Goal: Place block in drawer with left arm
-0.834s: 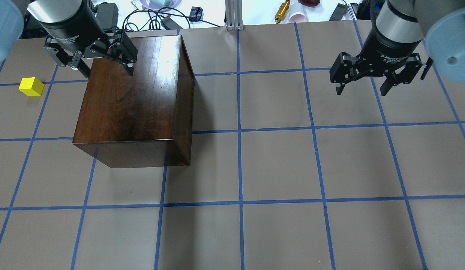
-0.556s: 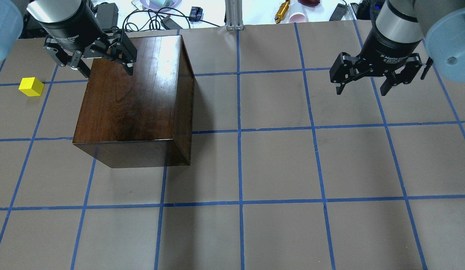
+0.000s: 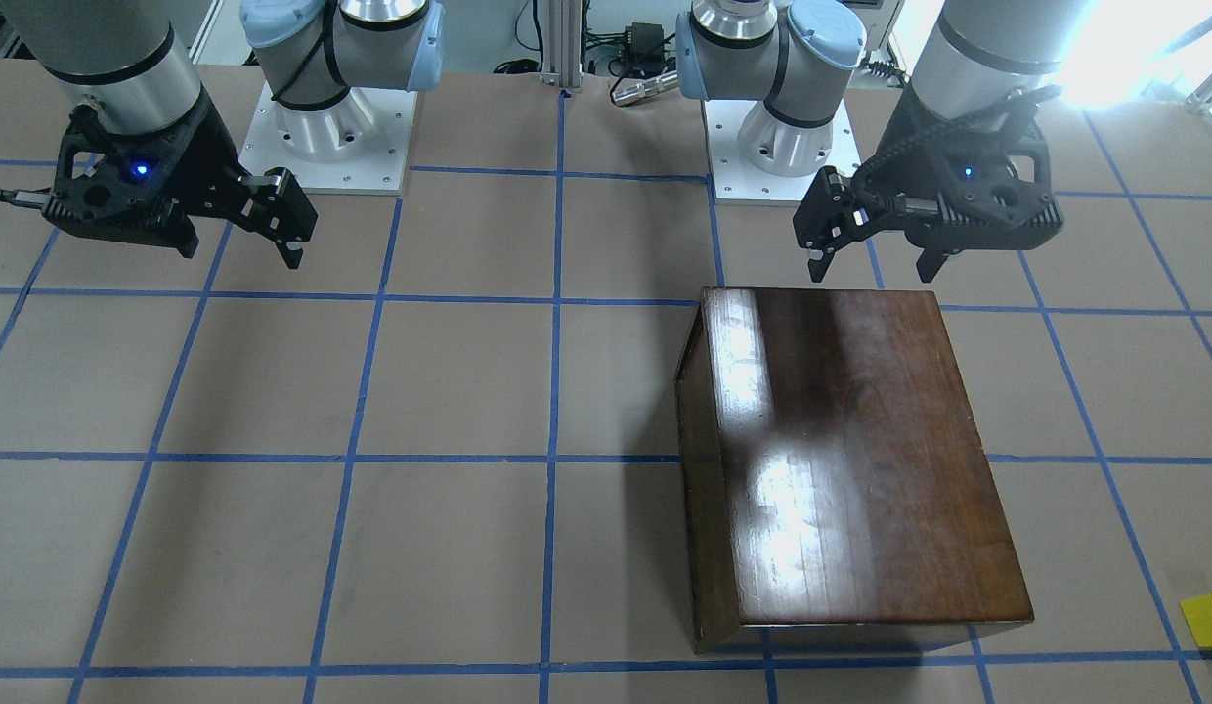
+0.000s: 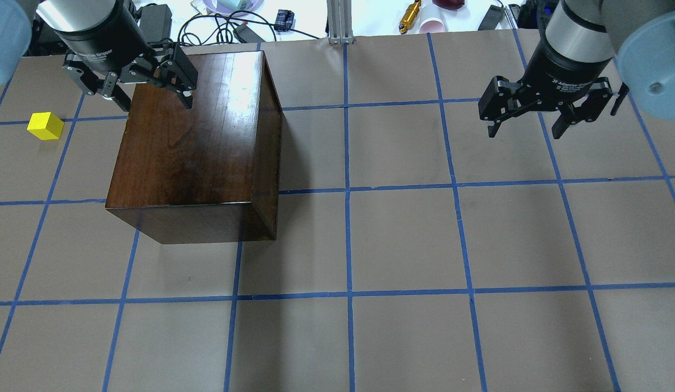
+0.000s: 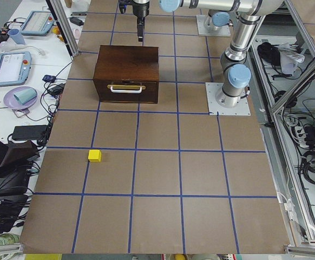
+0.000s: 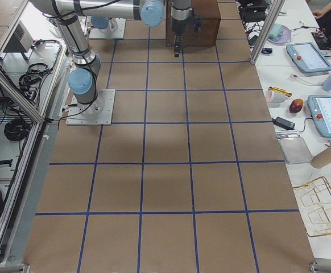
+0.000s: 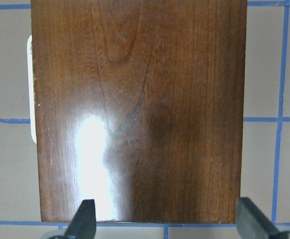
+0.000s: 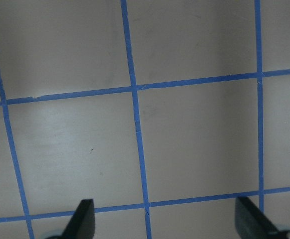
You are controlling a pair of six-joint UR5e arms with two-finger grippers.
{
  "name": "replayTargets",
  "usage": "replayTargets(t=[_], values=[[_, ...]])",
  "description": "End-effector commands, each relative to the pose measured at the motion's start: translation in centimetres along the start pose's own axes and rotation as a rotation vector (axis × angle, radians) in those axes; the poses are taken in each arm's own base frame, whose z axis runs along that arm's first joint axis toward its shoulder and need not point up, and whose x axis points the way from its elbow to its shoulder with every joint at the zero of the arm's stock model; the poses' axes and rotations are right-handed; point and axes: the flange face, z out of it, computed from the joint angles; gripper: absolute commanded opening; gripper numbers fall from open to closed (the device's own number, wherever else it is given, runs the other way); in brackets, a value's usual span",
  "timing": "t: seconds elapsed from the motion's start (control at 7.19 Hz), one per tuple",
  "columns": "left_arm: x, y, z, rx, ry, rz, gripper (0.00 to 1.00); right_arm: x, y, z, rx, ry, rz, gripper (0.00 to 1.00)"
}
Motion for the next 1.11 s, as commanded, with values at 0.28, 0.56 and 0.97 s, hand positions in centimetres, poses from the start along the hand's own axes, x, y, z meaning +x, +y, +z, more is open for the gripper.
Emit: replayTargets(t=[0.28, 0.56, 0.97], values=[[0.16, -0.15, 0.54, -0.014, 0.005, 0.05, 1.0, 0.0, 0.0, 0.0, 0.0, 0.0, 0.0, 1.0], [0.16, -0.15, 0.6, -0.014, 0.005, 0.045, 1.0, 0.0, 0.0, 0.0, 0.0, 0.0, 0.0, 1.0], [0.16, -0.15, 0.6, -0.014, 0.005, 0.036, 1.0, 0.0, 0.0, 0.0, 0.0, 0.0, 0.0, 1.0]])
